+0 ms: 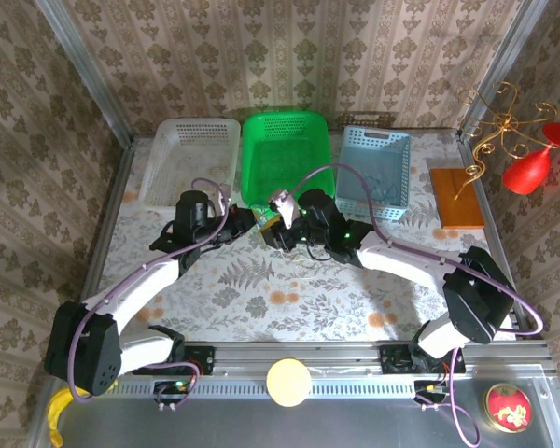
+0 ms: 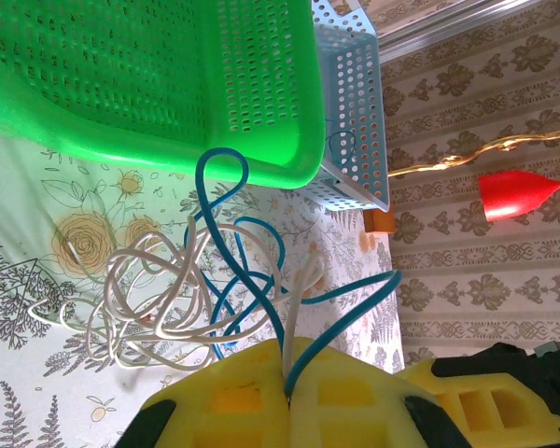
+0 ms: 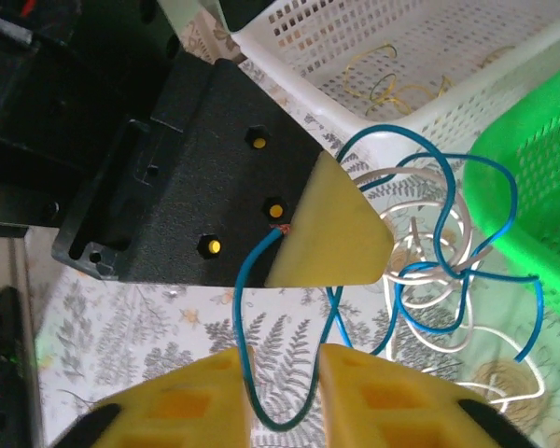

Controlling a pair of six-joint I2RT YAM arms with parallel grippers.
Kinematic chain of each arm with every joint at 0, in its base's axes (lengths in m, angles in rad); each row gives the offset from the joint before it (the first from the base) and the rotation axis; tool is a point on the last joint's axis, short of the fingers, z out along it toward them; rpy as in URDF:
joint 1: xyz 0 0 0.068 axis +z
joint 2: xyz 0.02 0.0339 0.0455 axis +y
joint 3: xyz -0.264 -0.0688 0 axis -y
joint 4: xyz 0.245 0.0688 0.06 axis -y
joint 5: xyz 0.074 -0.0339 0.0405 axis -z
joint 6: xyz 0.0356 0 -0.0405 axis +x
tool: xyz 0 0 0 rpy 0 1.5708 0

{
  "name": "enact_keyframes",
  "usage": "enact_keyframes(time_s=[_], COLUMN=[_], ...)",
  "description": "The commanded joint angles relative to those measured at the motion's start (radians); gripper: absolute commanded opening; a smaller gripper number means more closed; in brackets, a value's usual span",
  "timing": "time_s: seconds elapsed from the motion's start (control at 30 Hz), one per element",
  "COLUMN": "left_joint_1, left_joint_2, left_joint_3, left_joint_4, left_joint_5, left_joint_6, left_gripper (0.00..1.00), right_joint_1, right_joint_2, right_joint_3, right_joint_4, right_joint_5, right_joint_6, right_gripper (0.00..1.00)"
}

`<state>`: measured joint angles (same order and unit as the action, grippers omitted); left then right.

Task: Untangle the cables

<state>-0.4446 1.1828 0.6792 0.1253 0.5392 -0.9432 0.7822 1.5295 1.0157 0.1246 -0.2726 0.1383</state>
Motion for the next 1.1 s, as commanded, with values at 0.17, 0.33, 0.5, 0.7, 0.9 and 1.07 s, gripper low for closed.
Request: enact_keyframes(time_s=[0.17,0.33,0.5,0.7,0.9,1.07], left_joint_1=[-0.005,0.027,0.088,0.117,0.092,-0.004], left_joint_2=[-0.01,-0.028,-0.117,-0.2,-0.206,-0.205], left_joint_3=[0.019,-0.014,-0.062,-0.102,-0.17,-0.203], left_joint_4=[0.021,0.099,0.118,0.07,0.11,0.117], left_joint_5=[0.038,0.052,0.03,-0.002,0.008,-0.026], left_joint_6=[0.006,0.041,0.134,0.296,0.44,0.601], left_gripper=[0.0,0.47,0.71,0.78,0.8,0.81], right_joint_1=[-0.026,-0.056,-0.078,-0.086,-0.086,-0.086], right_joint_2=[-0.012,-0.064,-0.131,-0.208,-0.245,-0.252], right_joint_3=[0.018,-0.009,-0.004,0.028,0.066,0.086], right_joint_4=[0.033,0.025,-0.028,-0.098,-0.132,-0.155], right_joint_5=[-0.035,-0.069,-0.086,-0.096,-0.103,-0.099], right_joint_6=[0.027,0.076,0.118,0.146,0.171,0.184], right_gripper=[0.0,0.0,0.0,0.0,0.0,0.0])
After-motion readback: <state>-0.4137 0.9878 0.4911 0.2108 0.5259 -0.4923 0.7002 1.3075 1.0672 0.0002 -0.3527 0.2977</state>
